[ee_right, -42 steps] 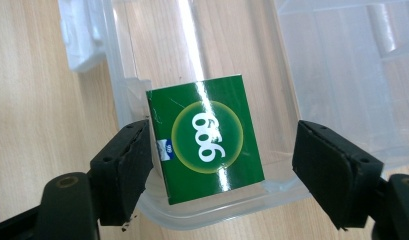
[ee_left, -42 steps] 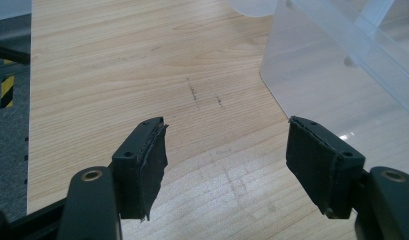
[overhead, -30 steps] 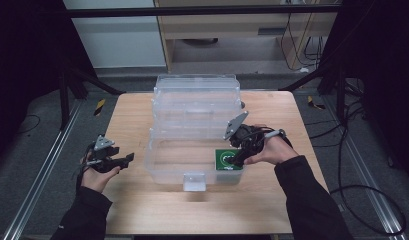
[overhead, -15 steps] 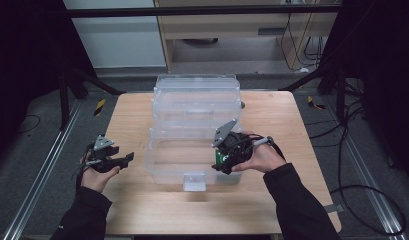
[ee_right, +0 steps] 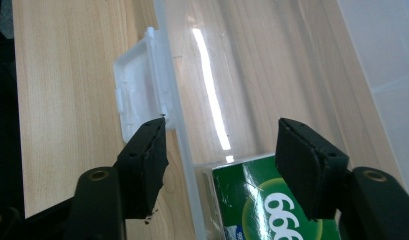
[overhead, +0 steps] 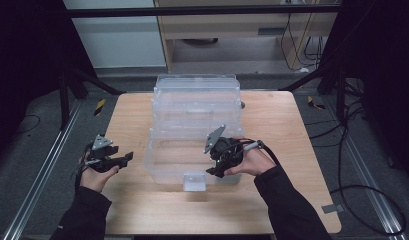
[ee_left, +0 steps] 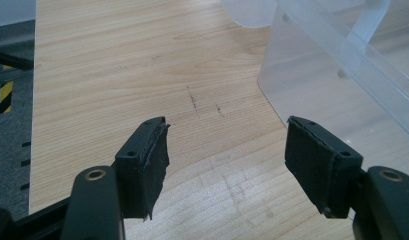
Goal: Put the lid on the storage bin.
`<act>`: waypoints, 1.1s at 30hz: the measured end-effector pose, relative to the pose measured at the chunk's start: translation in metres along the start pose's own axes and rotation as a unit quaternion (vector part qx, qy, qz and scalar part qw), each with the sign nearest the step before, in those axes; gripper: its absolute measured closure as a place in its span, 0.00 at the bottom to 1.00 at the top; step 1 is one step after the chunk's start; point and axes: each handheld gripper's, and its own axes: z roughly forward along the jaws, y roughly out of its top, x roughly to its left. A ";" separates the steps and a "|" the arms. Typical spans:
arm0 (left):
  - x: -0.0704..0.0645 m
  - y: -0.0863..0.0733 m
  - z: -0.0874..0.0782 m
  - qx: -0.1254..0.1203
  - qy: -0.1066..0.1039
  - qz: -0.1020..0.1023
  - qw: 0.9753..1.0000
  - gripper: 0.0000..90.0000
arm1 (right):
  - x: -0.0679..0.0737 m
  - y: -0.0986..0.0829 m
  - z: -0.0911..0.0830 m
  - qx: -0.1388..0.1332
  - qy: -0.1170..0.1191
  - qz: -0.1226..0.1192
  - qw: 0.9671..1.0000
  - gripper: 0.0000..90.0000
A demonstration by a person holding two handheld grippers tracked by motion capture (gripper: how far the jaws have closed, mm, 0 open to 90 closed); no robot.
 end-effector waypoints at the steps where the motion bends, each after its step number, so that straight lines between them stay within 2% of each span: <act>1: 0.000 0.000 0.000 0.000 0.000 -0.001 1.000 0.37 | 0.001 0.001 0.001 0.000 0.003 -0.001 1.000 0.45; 5: -0.001 0.001 -0.001 0.001 0.002 0.001 1.000 0.37 | 0.002 0.002 0.004 -0.005 0.007 -0.005 1.000 0.50; 9: -0.001 0.001 -0.002 0.000 0.004 0.001 1.000 0.37 | 0.004 0.002 0.011 0.016 0.017 -0.011 1.000 0.52; 17: 0.000 0.002 -0.003 -0.003 0.003 -0.001 1.000 0.37 | 0.007 0.005 0.022 0.032 0.045 -0.014 0.998 0.59; 28: 0.000 0.003 -0.005 -0.009 -0.002 -0.002 1.000 0.37 | 0.009 0.007 0.040 0.073 0.076 -0.018 0.994 0.62; 33: -0.001 0.006 -0.007 -0.013 -0.002 0.002 1.000 0.37 | 0.006 0.006 0.044 0.073 0.084 -0.014 0.994 0.66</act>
